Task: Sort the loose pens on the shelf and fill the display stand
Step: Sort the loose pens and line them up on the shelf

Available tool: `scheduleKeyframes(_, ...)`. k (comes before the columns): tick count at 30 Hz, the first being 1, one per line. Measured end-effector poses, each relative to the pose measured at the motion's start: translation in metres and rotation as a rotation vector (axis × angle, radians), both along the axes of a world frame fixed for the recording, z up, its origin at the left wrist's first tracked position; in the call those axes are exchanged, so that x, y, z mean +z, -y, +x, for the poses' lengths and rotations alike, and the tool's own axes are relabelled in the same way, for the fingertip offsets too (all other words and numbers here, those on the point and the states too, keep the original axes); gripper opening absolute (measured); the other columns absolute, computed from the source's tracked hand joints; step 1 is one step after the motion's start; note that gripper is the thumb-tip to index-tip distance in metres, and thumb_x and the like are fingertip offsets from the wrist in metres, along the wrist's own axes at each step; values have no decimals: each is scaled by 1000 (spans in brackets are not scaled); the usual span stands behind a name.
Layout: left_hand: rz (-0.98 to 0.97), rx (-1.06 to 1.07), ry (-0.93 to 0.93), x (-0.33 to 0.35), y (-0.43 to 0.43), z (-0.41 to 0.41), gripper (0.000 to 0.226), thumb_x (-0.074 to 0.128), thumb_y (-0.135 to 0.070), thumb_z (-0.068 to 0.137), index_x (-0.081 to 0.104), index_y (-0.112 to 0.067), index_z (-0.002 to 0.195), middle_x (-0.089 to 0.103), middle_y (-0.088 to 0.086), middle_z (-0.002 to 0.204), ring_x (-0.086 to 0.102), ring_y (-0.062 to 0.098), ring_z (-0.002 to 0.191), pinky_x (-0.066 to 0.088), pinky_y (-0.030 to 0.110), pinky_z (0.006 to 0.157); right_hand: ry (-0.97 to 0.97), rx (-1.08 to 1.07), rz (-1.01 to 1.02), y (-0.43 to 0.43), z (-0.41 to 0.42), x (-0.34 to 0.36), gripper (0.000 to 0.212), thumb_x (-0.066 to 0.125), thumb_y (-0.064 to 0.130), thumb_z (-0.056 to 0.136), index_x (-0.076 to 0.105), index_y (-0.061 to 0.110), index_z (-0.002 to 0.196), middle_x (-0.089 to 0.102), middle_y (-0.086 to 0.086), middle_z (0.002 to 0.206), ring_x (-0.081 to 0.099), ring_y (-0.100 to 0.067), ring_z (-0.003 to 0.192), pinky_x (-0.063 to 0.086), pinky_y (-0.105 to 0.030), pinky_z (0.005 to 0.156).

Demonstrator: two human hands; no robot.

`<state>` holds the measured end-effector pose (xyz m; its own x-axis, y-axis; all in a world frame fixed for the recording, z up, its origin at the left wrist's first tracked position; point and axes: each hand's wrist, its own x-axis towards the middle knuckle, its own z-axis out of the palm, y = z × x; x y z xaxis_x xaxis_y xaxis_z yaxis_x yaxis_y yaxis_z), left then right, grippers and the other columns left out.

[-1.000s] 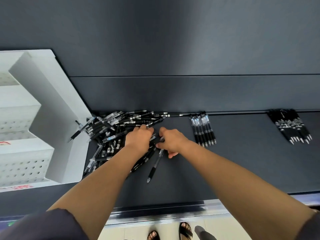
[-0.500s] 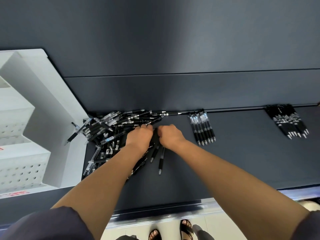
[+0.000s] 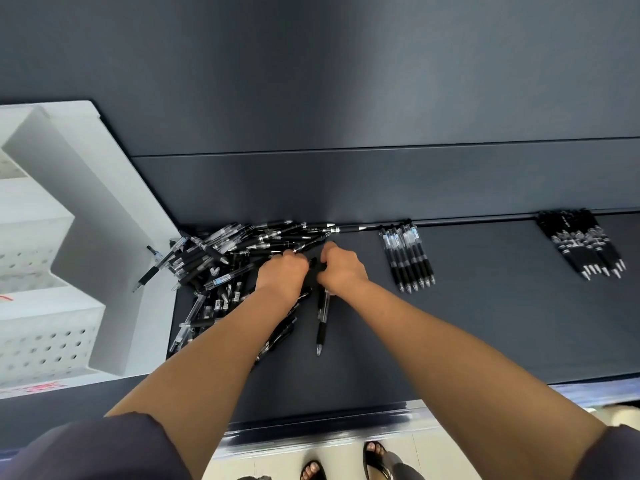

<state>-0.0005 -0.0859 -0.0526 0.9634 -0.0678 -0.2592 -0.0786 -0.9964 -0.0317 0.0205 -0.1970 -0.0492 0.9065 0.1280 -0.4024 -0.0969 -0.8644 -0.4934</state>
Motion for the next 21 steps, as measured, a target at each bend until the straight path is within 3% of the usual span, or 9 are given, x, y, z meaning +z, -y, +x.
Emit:
scheduleKeyframes(4, -10, -1, -13, 6, 3, 4, 35, 50, 8, 84, 51, -5, 116, 55, 14, 118, 56, 33, 109, 45, 35, 74, -45, -85, 182, 10, 5, 0, 30, 48, -7, 83, 43, 13, 105, 52, -13, 99, 63, -33, 87, 58, -41, 75)
scheduleKeyframes(8, -57, 8, 61, 20, 15, 15, 36, 48, 12, 82, 50, -2, 115, 55, 16, 117, 55, 35, 109, 46, 39, 78, -25, -181, 298, 33, 20, 6, 35, 48, -12, 83, 38, 16, 101, 46, -11, 99, 59, -25, 76, 60, -36, 60)
scheduleKeyframes(12, -337, 86, 153, 32, 44, 39, 20, 48, 7, 86, 53, -1, 103, 58, 19, 107, 58, 39, 99, 44, 41, 75, 16, -227, 312, 69, 39, 21, 45, 53, -11, 84, 38, 18, 114, 43, -8, 96, 53, -16, 66, 56, -25, 50)
scheduleKeyframes(16, -624, 215, 77, 28, 86, 56, 13, 58, -1, 83, 60, 0, 96, 64, 19, 99, 60, 35, 94, 48, 37, 80, -40, -216, 189, 106, 54, 34, 38, 54, -8, 86, 48, 8, 120, 50, -13, 105, 67, -30, 80, 60, -35, 70)
scheduleKeyframes(18, -695, 283, 22, 19, 106, 61, 11, 61, -2, 81, 62, -1, 92, 64, 16, 94, 61, 33, 93, 47, 33, 78, -97, -207, 143, 123, 58, 37, 22, 53, -8, 87, 59, 1, 106, 54, -15, 104, 69, -33, 86, 59, -35, 73)
scheduleKeyframes(21, -736, 407, -22, 3, 124, 63, 8, 60, -2, 80, 62, -3, 87, 60, 14, 89, 59, 27, 85, 41, 27, 70, -164, -144, 72, 138, 64, 35, 11, 55, -5, 88, 56, 4, 82, 54, -10, 77, 70, -31, 89, 59, -32, 71)
